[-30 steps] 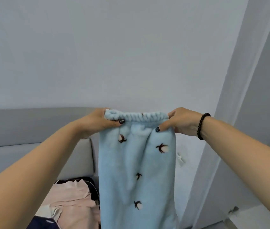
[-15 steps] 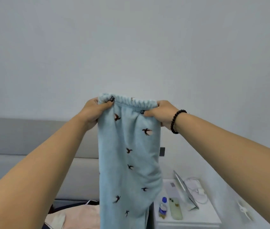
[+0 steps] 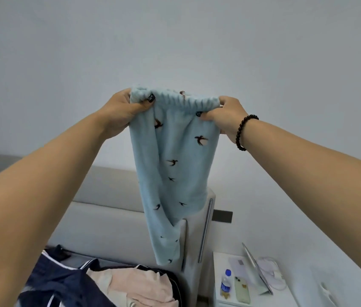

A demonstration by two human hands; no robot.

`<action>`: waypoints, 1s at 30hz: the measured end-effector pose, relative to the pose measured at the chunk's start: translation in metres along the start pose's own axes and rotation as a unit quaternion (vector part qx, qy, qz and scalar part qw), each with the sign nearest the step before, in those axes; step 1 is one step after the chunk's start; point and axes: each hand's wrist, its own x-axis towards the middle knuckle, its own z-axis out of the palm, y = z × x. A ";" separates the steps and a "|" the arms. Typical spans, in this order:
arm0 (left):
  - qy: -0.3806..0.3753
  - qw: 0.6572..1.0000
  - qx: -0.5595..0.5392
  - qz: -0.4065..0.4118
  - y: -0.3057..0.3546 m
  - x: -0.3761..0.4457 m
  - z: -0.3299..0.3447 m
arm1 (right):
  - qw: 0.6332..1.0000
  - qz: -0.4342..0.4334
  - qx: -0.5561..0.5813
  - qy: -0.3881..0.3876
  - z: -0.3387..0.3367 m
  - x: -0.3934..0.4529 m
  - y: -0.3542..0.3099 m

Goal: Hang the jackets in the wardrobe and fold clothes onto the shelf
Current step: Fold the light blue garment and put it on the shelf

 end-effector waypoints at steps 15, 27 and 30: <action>0.024 0.999 0.038 -0.016 0.071 -0.110 0.021 | 0.999 0.020 0.040 -0.005 -0.030 -0.119 -0.053; 0.024 0.754 0.653 -0.073 -0.007 -0.047 -0.001 | 0.953 0.095 -0.266 -0.107 0.014 -0.073 -0.009; 0.036 0.809 0.575 -0.118 -0.030 -0.006 -0.011 | 0.972 0.160 -0.145 -0.089 0.053 -0.043 0.005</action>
